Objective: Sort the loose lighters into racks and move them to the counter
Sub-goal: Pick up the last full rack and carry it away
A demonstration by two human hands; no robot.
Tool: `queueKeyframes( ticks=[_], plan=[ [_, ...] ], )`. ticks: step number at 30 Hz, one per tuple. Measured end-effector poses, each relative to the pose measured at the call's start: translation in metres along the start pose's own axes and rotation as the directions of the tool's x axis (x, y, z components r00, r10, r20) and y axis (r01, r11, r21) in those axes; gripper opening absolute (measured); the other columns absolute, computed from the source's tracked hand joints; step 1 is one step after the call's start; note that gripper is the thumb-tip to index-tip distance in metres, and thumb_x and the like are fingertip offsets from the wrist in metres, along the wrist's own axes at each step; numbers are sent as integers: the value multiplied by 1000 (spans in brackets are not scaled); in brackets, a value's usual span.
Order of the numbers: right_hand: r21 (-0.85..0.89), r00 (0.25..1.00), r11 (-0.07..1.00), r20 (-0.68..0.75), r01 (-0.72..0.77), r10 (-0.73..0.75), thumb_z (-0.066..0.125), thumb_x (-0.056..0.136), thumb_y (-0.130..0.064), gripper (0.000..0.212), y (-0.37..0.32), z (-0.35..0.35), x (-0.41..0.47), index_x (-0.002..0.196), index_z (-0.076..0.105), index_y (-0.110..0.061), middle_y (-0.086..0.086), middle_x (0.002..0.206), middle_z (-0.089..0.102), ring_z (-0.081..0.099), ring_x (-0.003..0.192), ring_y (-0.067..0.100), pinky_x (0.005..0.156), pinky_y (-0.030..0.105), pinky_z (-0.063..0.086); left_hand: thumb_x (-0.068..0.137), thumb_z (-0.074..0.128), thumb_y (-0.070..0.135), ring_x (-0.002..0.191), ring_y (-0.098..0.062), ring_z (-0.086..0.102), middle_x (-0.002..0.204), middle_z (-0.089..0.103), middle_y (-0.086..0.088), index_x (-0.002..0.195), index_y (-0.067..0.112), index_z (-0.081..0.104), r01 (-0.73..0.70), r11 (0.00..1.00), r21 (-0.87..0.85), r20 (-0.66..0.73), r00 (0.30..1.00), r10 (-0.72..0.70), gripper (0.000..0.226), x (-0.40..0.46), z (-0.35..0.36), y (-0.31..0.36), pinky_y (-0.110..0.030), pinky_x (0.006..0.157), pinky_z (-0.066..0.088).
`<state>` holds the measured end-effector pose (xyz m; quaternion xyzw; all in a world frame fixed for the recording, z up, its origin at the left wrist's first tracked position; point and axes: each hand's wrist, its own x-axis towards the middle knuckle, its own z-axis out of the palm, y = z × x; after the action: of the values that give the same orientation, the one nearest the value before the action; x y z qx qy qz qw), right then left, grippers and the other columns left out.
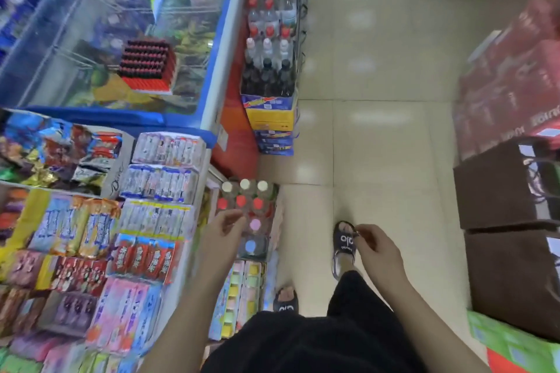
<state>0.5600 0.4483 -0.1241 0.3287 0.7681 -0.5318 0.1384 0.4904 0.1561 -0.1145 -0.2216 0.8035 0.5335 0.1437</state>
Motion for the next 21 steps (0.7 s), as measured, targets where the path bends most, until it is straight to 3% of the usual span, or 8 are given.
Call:
queueKeyframes(
  ticks=[3,5,10,13,16,21],
  plan=[
    [12,998,999,52,34,-35,61,100,-17,15,-37,-10,57,110,66,-27,-17,104,69,63,98,-1,76,2,41,96,70,19,100,-20,69,107,73,-3,109,16,71,65,997,-39,-27,997,-66,13,23,28,18,-29,81,54],
    [19,993,997,94,74,-76,62,99,-19,15,-65,-17,97,111,67,-27,-14,103,70,67,100,7,84,12,47,87,75,34,102,-26,68,108,73,-6,110,15,71,114,989,-90,-74,990,-120,30,35,46,31,-36,87,56],
    [-17,959,979,203,205,-197,64,99,-19,13,-152,-28,183,110,67,-25,-11,97,69,60,85,-11,69,0,40,98,68,8,106,-27,67,110,72,-8,104,14,71,157,974,-164,-211,959,-190,9,61,85,57,-29,84,50],
    [-23,933,963,257,267,-253,63,99,-20,13,-200,-28,221,110,67,-25,-13,97,68,59,83,-16,69,0,40,98,70,9,105,-24,69,107,74,-1,100,18,72,186,961,-207,-245,941,-235,10,77,101,76,-37,92,53],
    [-21,911,951,295,307,-288,62,99,-14,14,-238,-22,257,108,67,-24,-13,95,68,58,79,-18,69,0,40,95,73,18,100,-20,71,100,75,4,100,22,73,208,932,-296,-264,920,-289,6,105,112,101,-30,83,53],
    [-85,894,941,348,328,-281,63,98,-13,18,-274,-6,310,101,66,-31,-15,95,70,60,82,-15,70,2,41,97,73,21,95,-18,75,97,78,2,101,28,74,187,910,-370,-281,911,-302,8,185,116,134,-36,87,58]
  ],
)
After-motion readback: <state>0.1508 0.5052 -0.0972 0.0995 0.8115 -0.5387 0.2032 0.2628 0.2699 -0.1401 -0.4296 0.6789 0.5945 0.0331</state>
